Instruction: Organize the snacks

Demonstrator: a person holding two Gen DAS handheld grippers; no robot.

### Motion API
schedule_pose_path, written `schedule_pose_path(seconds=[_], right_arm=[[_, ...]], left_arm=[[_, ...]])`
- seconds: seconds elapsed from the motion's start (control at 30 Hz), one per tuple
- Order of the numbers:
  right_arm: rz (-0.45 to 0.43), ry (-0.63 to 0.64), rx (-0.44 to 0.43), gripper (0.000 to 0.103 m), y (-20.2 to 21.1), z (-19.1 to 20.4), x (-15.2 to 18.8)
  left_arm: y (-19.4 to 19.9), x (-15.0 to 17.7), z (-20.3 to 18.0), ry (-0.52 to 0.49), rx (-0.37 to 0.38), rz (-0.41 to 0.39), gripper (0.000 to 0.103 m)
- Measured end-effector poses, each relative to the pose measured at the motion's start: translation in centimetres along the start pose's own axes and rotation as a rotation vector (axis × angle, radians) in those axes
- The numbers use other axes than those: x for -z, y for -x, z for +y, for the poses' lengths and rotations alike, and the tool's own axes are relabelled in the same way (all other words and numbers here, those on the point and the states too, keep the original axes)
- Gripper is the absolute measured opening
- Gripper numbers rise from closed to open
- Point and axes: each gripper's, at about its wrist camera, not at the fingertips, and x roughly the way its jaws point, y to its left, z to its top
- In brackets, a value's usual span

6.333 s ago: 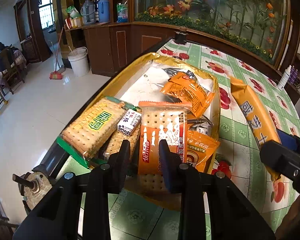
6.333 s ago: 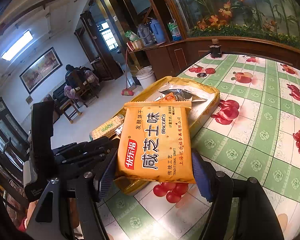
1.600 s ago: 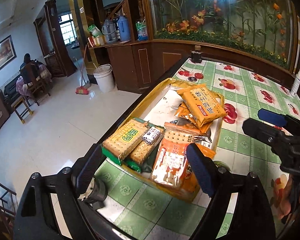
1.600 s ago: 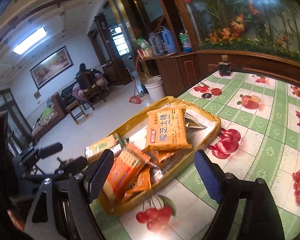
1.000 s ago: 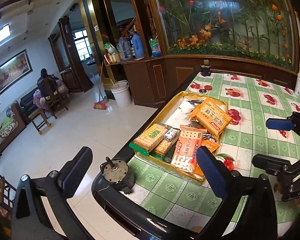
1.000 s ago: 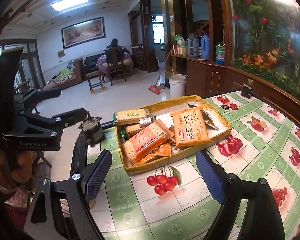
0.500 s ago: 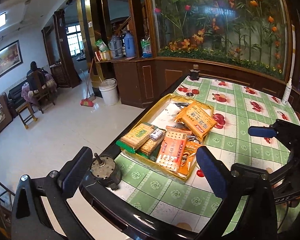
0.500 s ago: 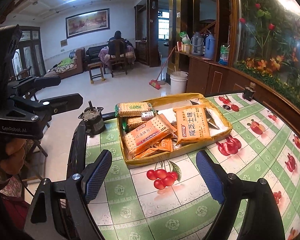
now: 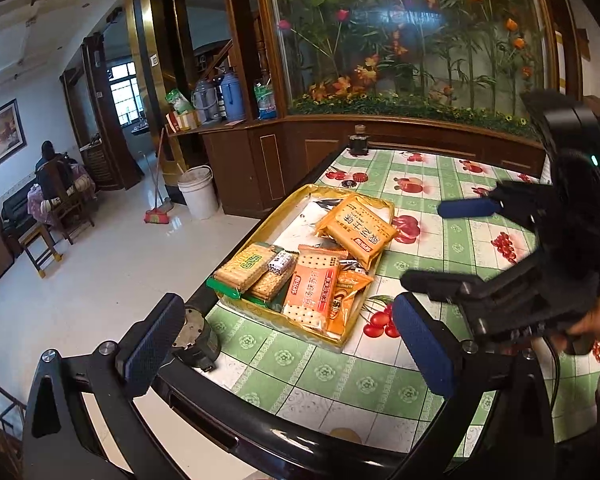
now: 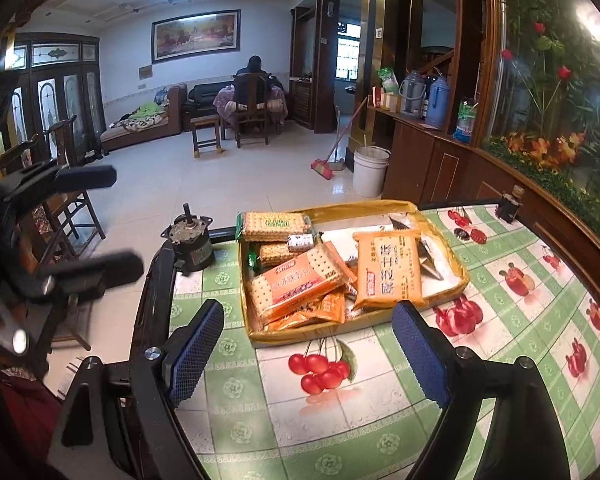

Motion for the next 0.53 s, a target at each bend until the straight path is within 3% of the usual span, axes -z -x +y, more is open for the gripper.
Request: schedule_pose_path(seconds=[0.23,0.53], right_arm=[[-0.028,0.036,-0.005,0.088,0.1,0.3,-1.4],[-0.012,0.037,-0.009,0.088,-0.2,0.4,-1.0]], left_arm=[[0.5,0.0,-0.1,-0.001,-0.032,-0.010,0.103],[0.2,0.1,0.0,0.019,0.008,0.020,0.103]])
